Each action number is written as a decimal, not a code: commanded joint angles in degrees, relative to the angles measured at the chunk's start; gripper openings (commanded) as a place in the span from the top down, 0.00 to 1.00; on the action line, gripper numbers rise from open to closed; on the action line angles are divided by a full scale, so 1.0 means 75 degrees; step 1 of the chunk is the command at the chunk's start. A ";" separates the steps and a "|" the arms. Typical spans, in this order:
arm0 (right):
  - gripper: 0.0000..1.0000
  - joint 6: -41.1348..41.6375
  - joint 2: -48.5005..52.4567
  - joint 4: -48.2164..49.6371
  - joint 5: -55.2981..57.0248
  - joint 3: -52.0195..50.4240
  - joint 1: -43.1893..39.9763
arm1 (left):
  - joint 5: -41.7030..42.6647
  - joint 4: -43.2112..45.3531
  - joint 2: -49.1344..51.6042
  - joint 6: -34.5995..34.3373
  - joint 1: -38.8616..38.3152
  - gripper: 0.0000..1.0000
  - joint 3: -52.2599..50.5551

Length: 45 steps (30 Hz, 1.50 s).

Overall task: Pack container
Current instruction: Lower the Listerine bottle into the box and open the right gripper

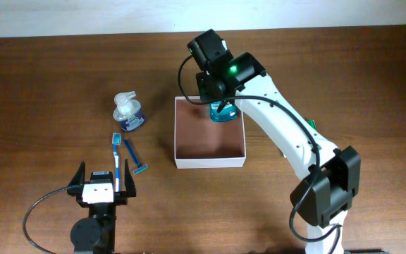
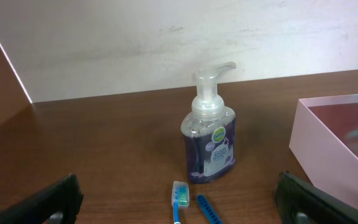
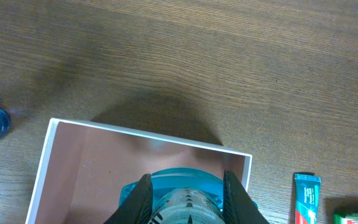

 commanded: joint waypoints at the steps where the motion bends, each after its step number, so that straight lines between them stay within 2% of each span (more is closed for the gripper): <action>1: 0.85 0.0073 0.0096 0.0102 0.0245 0.0029 -0.0064 | 0.0079 -0.0006 -0.0047 0.0108 0.0047 0.00 -0.0035; 27: 0.83 0.0076 0.0326 0.0323 0.0227 0.0026 -0.0501 | 0.0079 -0.0006 -0.0047 0.0108 0.0047 0.00 -0.0035; 30: 0.60 0.0073 0.0326 0.0353 0.0233 0.0026 -0.0504 | 0.0082 -0.0006 -0.0047 0.0108 0.0047 0.00 -0.0035; 33: 0.49 0.0073 0.0329 0.0353 0.0233 0.0026 -0.0501 | 0.0079 -0.0006 -0.0047 0.0108 0.0047 0.00 -0.0035; 45: 0.44 0.0064 0.0085 0.0303 0.0239 0.0038 -0.0589 | 0.0082 -0.0006 -0.0047 0.0108 0.0047 0.00 -0.0035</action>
